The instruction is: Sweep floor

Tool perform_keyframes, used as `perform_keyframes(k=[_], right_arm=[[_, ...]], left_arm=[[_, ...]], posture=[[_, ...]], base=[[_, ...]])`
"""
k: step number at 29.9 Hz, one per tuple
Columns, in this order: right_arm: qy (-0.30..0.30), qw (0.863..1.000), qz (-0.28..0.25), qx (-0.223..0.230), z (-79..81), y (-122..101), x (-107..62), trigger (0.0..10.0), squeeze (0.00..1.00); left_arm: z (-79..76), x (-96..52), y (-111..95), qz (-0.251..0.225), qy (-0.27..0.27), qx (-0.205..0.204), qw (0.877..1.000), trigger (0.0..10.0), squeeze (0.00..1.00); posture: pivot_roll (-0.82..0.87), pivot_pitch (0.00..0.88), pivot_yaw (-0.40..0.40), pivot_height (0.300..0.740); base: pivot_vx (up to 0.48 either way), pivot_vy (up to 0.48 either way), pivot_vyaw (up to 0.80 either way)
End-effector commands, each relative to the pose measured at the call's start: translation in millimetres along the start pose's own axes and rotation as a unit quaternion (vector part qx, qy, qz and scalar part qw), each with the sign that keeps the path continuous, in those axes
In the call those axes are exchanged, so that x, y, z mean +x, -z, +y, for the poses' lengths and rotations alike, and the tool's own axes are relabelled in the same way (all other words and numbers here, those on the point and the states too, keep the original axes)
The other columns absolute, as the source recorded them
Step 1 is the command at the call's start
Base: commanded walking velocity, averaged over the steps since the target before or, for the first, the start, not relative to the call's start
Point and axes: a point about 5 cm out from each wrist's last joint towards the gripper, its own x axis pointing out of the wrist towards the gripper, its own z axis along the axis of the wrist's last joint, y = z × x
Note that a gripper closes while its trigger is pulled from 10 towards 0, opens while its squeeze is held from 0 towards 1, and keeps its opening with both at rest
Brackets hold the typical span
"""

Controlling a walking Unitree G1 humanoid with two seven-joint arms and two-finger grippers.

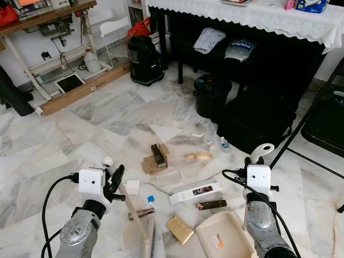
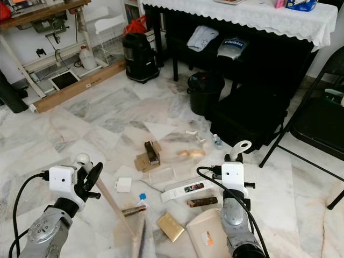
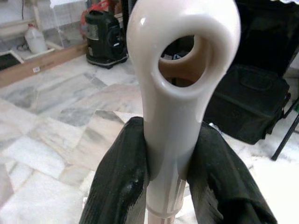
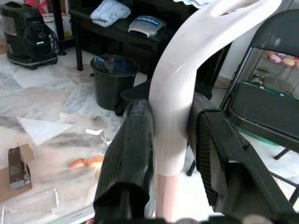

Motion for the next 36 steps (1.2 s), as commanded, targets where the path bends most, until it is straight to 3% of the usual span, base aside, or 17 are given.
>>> perform_keyframes(k=[1,6,13,23,28,36], right_arm=[[-0.005,1.000,-0.006,0.000,2.8,-2,0.4,10.0,0.00],[-0.008,1.000,-0.005,0.002,8.4,-3,0.0,10.0,0.00],[-0.004,1.000,-0.013,0.006,8.5,-5,-0.5,10.0,0.00],[0.003,1.000,-0.018,-0.002,-1.3,1,-8.3,10.0,0.00],[0.002,1.000,-0.017,-0.004,-2.0,2,-9.4,10.0,0.00],[-0.003,1.000,-0.017,-0.003,3.2,-1,-6.2,10.0,0.00]], left_arm=[[7.6,-1.9,-6,-0.012,-0.015,-0.005,1.000,10.0,0.00],[15.9,-2.7,-9,-0.016,-0.035,-0.011,0.999,10.0,0.00],[11.4,6.9,-11,-0.016,-0.021,-0.015,1.000,10.0,0.00],[2.0,16.1,-9,0.007,0.046,-0.047,0.998,10.0,0.00],[-2.8,15.4,-6,0.027,0.077,-0.057,0.995,10.0,0.00],[-5.4,12.9,-13,0.021,0.100,-0.091,0.991,10.0,0.00]], posture=[[0.04,0.143,0.093,0.740],[0.05,0.161,0.107,0.740],[0.04,0.173,0.121,0.740],[0.02,0.221,0.117,0.740],[0.03,0.231,0.113,0.740],[0.04,0.227,0.108,0.740]], base=[[0.000,0.000,0.00],[0.000,0.000,0.00],[0.000,0.000,0.00],[0.000,0.000,0.00],[0.000,0.000,0.00],[0.000,0.000,0.00]])
